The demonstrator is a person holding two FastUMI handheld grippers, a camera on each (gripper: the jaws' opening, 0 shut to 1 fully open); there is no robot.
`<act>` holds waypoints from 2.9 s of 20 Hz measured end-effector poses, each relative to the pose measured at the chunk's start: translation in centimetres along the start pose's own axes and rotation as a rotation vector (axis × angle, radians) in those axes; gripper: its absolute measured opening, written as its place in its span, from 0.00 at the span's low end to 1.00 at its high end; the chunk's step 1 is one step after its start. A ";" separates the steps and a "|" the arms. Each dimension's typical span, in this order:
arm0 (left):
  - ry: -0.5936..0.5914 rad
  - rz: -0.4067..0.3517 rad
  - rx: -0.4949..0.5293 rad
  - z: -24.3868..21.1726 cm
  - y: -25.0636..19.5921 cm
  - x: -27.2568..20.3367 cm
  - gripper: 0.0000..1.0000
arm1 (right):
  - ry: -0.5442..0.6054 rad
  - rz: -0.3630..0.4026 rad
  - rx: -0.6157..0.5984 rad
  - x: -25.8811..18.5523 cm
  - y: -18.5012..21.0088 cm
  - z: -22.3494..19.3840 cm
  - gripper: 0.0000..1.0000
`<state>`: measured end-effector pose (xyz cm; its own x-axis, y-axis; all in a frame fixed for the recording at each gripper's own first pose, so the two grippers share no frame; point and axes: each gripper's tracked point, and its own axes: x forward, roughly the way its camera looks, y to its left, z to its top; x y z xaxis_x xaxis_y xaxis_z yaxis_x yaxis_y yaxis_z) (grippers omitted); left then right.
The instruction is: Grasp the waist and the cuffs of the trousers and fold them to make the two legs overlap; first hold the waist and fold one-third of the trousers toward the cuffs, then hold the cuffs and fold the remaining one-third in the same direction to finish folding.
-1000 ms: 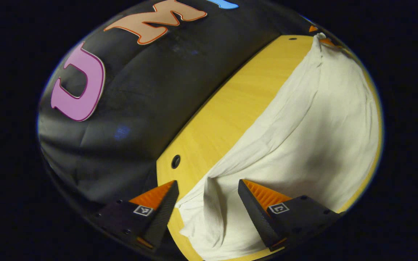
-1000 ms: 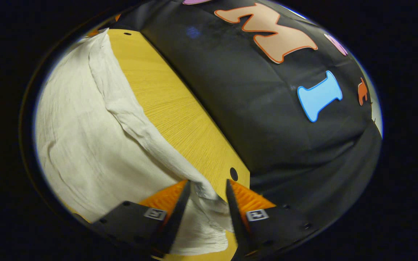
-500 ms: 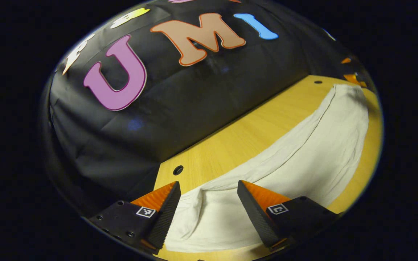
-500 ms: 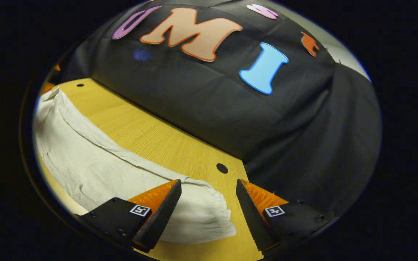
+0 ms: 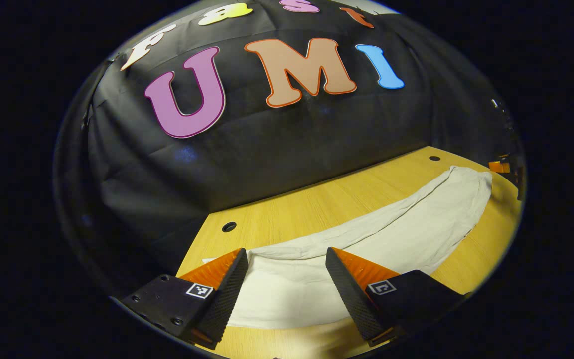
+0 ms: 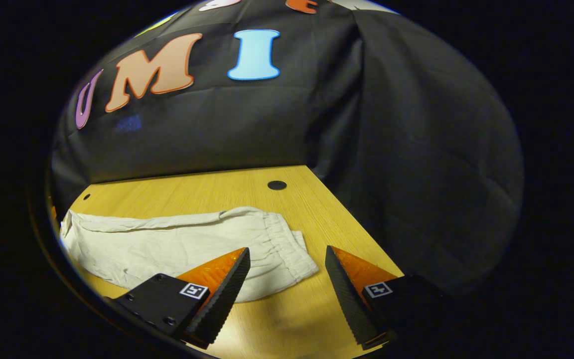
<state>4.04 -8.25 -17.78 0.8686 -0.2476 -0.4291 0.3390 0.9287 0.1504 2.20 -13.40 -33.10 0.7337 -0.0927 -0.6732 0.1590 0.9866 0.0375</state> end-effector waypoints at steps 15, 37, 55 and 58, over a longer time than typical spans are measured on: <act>0.026 0.071 0.032 -1.2 -0.2 -4.6 0.96 | 0.202 -0.002 0.301 4.5 -0.4 -4.7 0.96; 0.029 0.109 -0.121 -0.6 -1.2 -5.8 0.96 | 0.055 0.255 0.186 1.8 5.9 5.2 0.10; 0.016 0.118 -0.200 -3.2 7.6 -7.2 0.96 | -0.042 0.469 0.131 -6.4 23.8 10.5 0.10; 0.020 0.117 -0.208 -3.9 8.7 -7.6 0.96 | -0.035 0.506 0.121 -7.3 26.6 10.0 0.10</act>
<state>-1.06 2.83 -16.71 0.8896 -0.1308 -0.4377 0.1525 0.9882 0.0146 7.62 12.18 -19.80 0.7600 0.3850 -0.5237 -0.1472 0.8867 0.4383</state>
